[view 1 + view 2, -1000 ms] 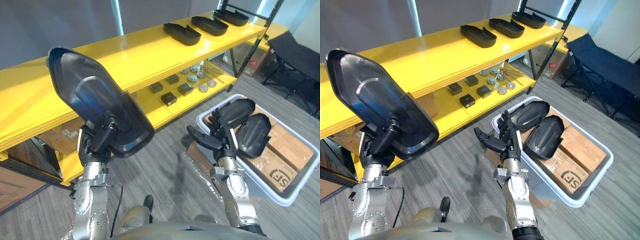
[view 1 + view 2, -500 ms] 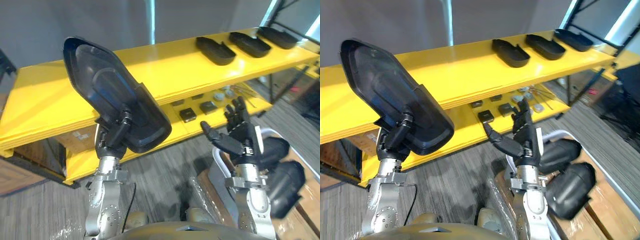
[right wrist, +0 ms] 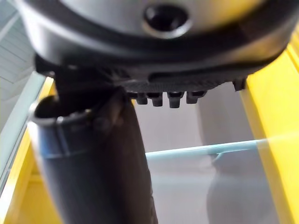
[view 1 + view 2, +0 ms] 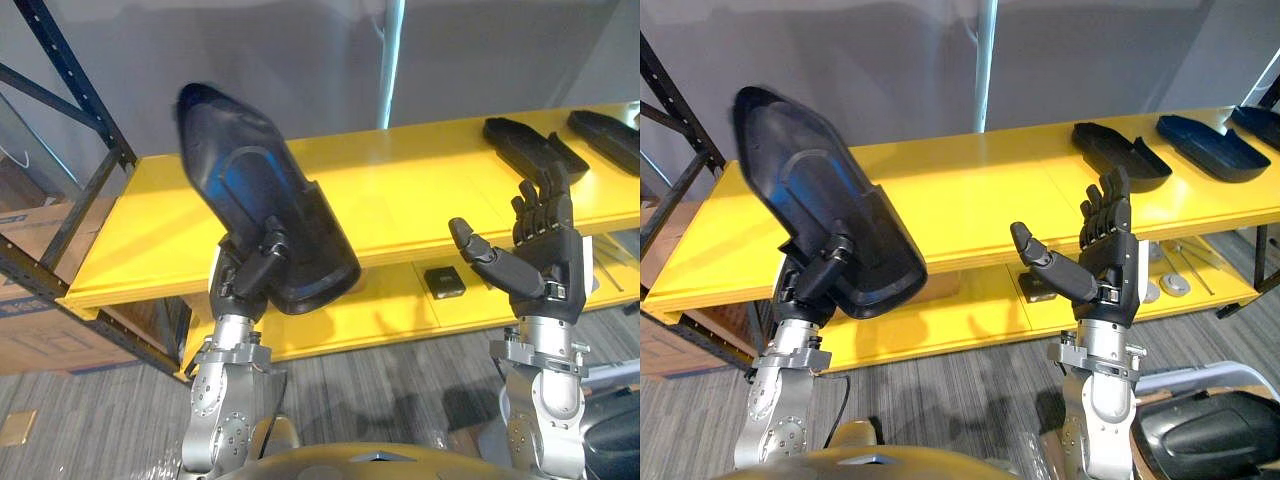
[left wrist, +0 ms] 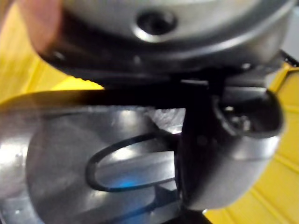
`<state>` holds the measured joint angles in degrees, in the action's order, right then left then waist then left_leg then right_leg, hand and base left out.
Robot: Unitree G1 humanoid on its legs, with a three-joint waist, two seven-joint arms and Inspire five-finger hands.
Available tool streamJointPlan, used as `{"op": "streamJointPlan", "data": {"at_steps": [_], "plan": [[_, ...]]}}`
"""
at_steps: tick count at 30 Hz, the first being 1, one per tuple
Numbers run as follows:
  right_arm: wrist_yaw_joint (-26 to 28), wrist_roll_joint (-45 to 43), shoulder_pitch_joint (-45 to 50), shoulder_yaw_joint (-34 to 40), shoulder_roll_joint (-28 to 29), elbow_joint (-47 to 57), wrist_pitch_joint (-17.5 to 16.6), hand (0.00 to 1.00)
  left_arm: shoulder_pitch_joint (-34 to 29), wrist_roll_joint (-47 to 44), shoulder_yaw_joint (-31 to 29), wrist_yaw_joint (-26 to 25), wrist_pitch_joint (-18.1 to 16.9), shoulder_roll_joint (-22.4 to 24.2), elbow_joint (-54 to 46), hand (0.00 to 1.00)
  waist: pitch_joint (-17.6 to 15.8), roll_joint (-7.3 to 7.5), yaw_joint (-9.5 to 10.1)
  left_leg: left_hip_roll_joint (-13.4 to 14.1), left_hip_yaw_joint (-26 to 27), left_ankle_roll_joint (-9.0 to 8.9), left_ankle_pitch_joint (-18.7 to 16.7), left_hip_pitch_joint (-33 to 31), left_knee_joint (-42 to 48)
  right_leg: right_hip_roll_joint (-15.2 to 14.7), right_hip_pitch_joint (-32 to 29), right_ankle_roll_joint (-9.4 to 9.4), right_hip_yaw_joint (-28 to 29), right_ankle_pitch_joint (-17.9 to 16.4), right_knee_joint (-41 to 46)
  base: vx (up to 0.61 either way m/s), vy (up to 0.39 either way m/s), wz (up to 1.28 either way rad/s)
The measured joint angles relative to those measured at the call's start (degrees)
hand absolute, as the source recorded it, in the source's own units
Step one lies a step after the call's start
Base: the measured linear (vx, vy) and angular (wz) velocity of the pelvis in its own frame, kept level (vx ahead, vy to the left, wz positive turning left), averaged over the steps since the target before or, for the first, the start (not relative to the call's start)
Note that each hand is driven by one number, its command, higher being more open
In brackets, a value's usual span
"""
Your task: Walk over and take three plastic housings, then place them on the shelf
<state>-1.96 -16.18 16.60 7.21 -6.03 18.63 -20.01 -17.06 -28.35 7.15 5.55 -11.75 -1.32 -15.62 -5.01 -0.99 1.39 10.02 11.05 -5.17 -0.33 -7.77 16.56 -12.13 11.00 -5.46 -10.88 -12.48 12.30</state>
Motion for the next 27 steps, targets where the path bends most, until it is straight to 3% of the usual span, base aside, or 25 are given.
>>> {"op": "streamJointPlan", "data": {"at_steps": [3,7,12,14,19,21,25,27], "plan": [[0.16,-0.04,-0.62,-3.38,1.00,0.04,0.02,1.00,1.40,2.26,-0.43,0.02,0.92,-1.82,0.01,0.00,0.07,2.27,-0.19,-1.70,2.14,0.74,-0.32,1.38,-2.45,-1.77,-1.09,-0.76,2.56,2.51,0.02,0.08,0.214,-0.15],[0.21,0.04,-0.43,-4.52,3.01,0.16,0.02,1.00,4.03,6.55,1.45,1.68,2.49,-2.28,0.00,0.00,0.33,2.44,-0.80,-2.27,3.56,1.01,0.86,3.51,-7.72,-1.77,-1.72,-1.13,3.19,5.74,-0.75,0.00,0.115,-0.09],[2.64,-0.11,0.23,-4.55,3.69,0.24,0.22,1.00,14.49,11.59,8.60,3.04,6.29,-5.77,1.62,0.00,0.46,2.42,-2.83,-2.58,7.06,1.21,5.33,6.83,-16.19,-1.58,-3.02,-2.41,4.08,8.69,-2.64,-0.03,0.040,-0.28],[4.01,-1.02,1.28,-4.43,3.67,0.59,1.16,1.00,20.13,12.52,10.11,1.19,8.01,-6.22,4.74,0.00,0.71,2.39,-4.86,-2.77,9.48,1.21,6.99,10.03,-20.33,-1.43,-3.26,-2.92,6.17,9.09,-2.65,-0.05,0.035,-0.47],[8.08,-1.06,3.83,-4.33,3.31,2.67,3.03,1.00,28.80,13.48,11.46,-5.83,10.59,-6.77,11.35,0.00,1.87,1.81,-8.37,-2.09,13.89,0.91,7.65,10.48,-21.69,-0.86,-5.22,-3.29,9.07,9.30,-4.51,-0.06,-0.025,-0.47],[10.65,-1.87,5.32,-4.62,2.40,2.70,3.94,1.00,33.02,15.06,11.39,-10.54,12.14,-7.66,15.32,0.00,2.14,1.14,-9.74,-1.15,15.56,0.46,7.95,10.25,-21.70,-0.13,-6.18,-3.32,9.72,9.31,-5.51,-0.06,-0.071,-0.42],[13.32,-3.39,6.42,-5.70,1.12,2.69,4.71,1.00,37.96,16.02,9.56,-16.81,13.34,-8.77,21.34,0.00,2.11,-0.30,-10.71,0.59,17.66,-0.54,8.77,9.73,-21.71,1.34,-7.46,-3.62,9.79,8.83,-7.06,-0.07,-0.088,-0.32],[14.43,-3.54,6.46,-6.85,0.46,2.69,4.94,1.00,41.34,15.99,7.30,-20.45,13.49,-9.09,26.27,0.00,2.24,-1.96,-11.84,1.80,18.40,-0.88,9.61,8.46,-21.71,2.71,-9.44,-3.60,9.86,8.82,-6.73,-0.10,-0.093,-0.13]]}}
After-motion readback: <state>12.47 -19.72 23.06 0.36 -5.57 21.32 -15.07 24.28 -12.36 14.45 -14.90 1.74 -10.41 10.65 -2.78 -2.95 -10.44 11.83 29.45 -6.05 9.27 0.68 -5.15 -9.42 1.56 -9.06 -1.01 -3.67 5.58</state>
